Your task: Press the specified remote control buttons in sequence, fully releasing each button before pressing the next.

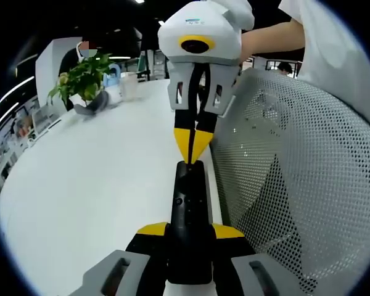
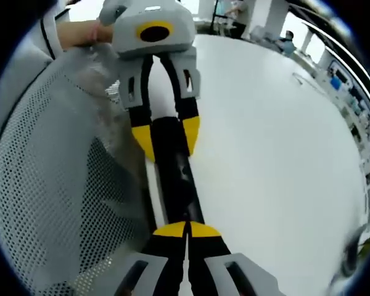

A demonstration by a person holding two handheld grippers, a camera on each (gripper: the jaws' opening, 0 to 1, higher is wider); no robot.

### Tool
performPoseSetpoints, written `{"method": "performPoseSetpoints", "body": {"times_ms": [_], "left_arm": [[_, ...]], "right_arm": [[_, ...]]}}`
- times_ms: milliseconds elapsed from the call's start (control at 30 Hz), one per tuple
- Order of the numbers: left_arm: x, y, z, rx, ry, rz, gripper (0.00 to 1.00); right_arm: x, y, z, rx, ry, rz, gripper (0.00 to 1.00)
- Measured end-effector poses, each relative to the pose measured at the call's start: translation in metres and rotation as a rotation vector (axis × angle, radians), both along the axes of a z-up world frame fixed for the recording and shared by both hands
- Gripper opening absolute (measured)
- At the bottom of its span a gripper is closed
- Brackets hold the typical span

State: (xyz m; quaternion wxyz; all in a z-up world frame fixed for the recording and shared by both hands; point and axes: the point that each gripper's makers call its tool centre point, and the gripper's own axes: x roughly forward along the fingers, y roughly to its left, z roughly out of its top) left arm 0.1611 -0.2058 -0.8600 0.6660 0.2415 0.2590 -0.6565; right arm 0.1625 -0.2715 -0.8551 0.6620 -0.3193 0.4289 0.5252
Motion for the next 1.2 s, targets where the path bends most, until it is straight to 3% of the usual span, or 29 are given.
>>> {"method": "performPoseSetpoints", "body": {"times_ms": [100, 200, 267, 333, 500, 867, 1200], "left_arm": [[0.000, 0.000, 0.000, 0.001, -0.001, -0.004, 0.25], [0.000, 0.000, 0.000, 0.002, -0.001, -0.005, 0.25], [0.000, 0.000, 0.000, 0.002, -0.001, -0.006, 0.25], [0.000, 0.000, 0.000, 0.002, -0.001, -0.005, 0.25], [0.000, 0.000, 0.000, -0.002, 0.003, -0.005, 0.25], [0.001, 0.000, 0.000, -0.005, -0.003, -0.005, 0.25], [0.004, 0.005, 0.000, 0.038, 0.016, 0.040, 0.27]], "right_arm": [[0.000, -0.001, 0.001, 0.085, 0.015, -0.074, 0.00], [0.000, -0.002, 0.002, 0.120, 0.023, -0.116, 0.00], [-0.002, -0.002, 0.003, 0.114, 0.007, -0.097, 0.00], [0.004, -0.004, 0.003, 0.079, -0.068, -0.056, 0.00], [-0.001, 0.006, 0.003, 0.093, -0.035, -0.032, 0.00], [0.002, 0.011, 0.001, 0.048, -0.087, 0.059, 0.00], [0.000, 0.012, -0.001, -0.056, -0.231, 0.211, 0.00]]}}
